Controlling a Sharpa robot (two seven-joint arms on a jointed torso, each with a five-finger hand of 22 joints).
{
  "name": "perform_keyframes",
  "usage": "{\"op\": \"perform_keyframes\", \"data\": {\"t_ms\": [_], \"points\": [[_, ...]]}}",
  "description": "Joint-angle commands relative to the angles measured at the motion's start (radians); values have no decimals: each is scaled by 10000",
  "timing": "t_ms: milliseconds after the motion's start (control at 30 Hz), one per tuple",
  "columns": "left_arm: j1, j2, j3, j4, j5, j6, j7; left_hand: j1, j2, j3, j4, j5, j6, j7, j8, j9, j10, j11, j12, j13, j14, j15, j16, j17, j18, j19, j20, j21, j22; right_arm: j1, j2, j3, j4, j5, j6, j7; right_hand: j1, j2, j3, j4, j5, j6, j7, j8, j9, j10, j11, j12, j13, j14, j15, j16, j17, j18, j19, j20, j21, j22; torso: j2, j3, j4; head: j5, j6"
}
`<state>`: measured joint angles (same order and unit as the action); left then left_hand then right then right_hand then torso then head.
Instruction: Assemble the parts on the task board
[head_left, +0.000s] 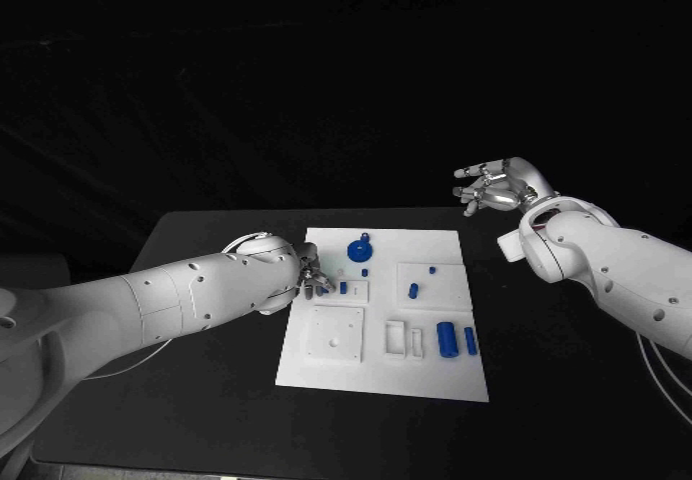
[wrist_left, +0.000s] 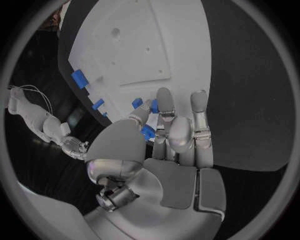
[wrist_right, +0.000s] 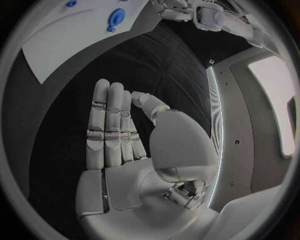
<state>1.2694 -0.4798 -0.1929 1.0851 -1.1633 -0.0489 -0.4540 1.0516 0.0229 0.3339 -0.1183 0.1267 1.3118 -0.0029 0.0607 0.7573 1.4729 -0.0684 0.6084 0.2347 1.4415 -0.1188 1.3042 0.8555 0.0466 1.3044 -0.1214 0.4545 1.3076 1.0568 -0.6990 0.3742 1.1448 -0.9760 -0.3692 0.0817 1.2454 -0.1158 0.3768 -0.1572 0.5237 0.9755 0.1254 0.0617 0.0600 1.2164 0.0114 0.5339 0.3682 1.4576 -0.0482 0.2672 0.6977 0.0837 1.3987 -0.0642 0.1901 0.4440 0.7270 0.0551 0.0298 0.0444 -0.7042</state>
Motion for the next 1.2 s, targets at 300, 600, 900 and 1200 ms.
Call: {"op": "perform_keyframes", "data": {"t_ms": [300,600,900,1200], "points": [[-13,26,-19,-217,369,1072,59,855,758,62,-250,93,104,-239,60,523,430,-82,24,-19,-9,-10,18,6,77,-55,83,36,172,-6,26,4,-3,-62,119,74,-95,-1,-47,55,33,55,38,-11,13,-78,-1,61,11,32,33,-27,7,-7,-2,3,9,-58,-4,3,-5,-9,-11],[85,89,6,-412,635,1689,175,845,783,39,-286,-35,84,-239,57,616,429,-81,19,-15,-12,-3,11,0,59,-74,82,23,170,-7,40,4,-11,-62,124,70,-95,-1,-47,55,33,55,38,-11,13,-78,-1,61,11,32,33,-27,7,-7,-2,3,9,-58,0,-8,10,-30,-9],[117,206,27,-565,702,1547,197,850,976,-133,-26,-671,-81,-219,62,835,429,-65,-8,-5,-22,-10,-54,-111,51,-48,67,-15,159,-7,63,4,-20,-62,130,69,-95,-1,-47,55,33,55,38,-11,13,-78,-1,61,11,32,33,-27,7,-7,-2,3,9,-58,-2,-6,0,-27,-3],[131,275,35,-708,708,1354,148,896,987,-505,201,-766,-161,-202,45,803,431,-40,23,-33,-28,-39,-50,-110,30,-33,36,-35,167,-8,59,4,-24,-62,135,64,-95,-1,-47,55,33,55,38,-11,13,-78,-1,61,11,32,33,-27,7,-7,-2,3,9,-58,-11,-3,11,-42,8]]}}
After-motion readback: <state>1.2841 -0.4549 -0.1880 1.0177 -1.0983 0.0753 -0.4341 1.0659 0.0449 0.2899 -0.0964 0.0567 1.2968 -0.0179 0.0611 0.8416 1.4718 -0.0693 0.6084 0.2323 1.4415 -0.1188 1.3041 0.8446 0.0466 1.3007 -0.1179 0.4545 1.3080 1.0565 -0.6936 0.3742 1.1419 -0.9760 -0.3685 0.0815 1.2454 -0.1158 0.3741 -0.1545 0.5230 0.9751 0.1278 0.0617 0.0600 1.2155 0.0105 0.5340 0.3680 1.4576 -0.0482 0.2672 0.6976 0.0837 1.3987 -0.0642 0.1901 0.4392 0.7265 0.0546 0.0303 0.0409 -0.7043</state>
